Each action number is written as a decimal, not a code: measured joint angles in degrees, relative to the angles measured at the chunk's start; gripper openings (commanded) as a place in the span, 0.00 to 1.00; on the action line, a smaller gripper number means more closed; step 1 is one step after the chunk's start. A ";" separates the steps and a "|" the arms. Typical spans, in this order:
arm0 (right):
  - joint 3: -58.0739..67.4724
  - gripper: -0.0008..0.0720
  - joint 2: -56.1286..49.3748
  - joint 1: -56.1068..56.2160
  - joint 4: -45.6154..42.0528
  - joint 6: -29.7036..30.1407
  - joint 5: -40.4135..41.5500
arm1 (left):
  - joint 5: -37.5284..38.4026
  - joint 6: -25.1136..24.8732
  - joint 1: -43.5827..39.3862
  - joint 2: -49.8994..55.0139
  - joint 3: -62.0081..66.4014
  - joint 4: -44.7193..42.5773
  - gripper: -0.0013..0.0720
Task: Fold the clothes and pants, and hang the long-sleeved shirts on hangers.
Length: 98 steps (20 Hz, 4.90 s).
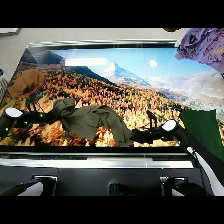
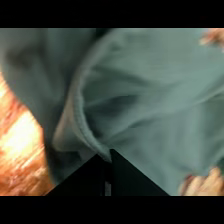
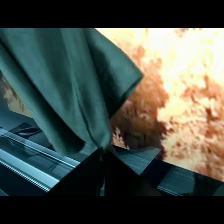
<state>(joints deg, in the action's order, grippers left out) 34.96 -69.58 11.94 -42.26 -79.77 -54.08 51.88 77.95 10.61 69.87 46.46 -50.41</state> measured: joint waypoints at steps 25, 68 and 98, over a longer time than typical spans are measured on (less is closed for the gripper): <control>67.67 0.05 24.55 0.02 -52.68 -18.62 -7.87 | 10.73 24.11 4.37 -29.00 54.69 -29.20 0.04; 16.52 0.70 -8.37 -31.95 -7.56 11.02 -23.74 | 12.37 9.03 17.35 -5.70 16.13 -23.50 0.98; -7.30 0.05 -6.32 -31.34 2.64 18.05 -11.87 | 17.66 -1.16 34.42 -5.60 -6.32 -7.21 0.99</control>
<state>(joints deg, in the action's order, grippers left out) 27.66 -75.90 -19.40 -39.62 -61.71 -65.95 69.54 76.79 45.04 64.27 40.14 -57.63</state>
